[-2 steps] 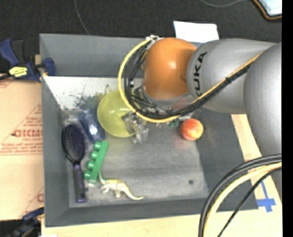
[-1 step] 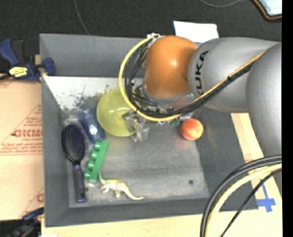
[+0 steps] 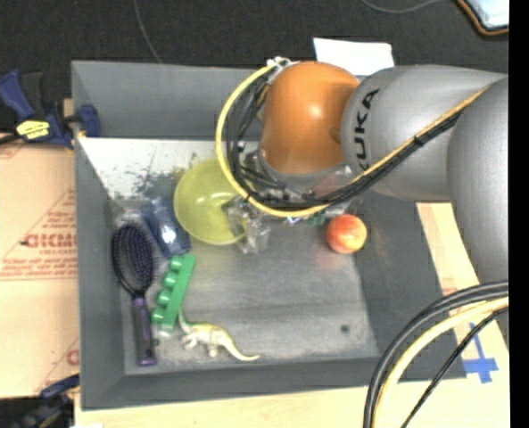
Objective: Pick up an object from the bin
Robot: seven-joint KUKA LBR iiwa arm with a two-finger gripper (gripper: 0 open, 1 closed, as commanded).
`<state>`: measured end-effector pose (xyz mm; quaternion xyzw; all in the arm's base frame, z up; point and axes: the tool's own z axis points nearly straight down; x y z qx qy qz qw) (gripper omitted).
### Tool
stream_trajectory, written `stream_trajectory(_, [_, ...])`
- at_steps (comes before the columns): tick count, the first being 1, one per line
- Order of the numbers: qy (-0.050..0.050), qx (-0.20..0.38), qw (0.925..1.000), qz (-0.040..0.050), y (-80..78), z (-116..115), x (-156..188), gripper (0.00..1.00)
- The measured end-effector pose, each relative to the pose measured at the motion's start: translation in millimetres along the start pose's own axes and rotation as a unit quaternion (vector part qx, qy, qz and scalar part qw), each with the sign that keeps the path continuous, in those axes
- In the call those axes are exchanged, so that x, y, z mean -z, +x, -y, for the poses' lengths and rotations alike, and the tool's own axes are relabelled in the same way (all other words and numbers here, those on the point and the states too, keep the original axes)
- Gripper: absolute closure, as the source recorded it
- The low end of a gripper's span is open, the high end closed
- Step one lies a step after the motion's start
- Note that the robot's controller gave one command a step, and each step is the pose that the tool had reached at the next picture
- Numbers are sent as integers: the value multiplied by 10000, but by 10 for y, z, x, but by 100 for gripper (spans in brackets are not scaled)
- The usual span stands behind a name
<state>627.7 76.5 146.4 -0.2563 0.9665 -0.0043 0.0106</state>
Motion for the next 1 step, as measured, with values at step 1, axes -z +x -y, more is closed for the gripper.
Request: stream_trajectory(1, [-9, -5, 10000, -25, 8, 1, 207, 100])
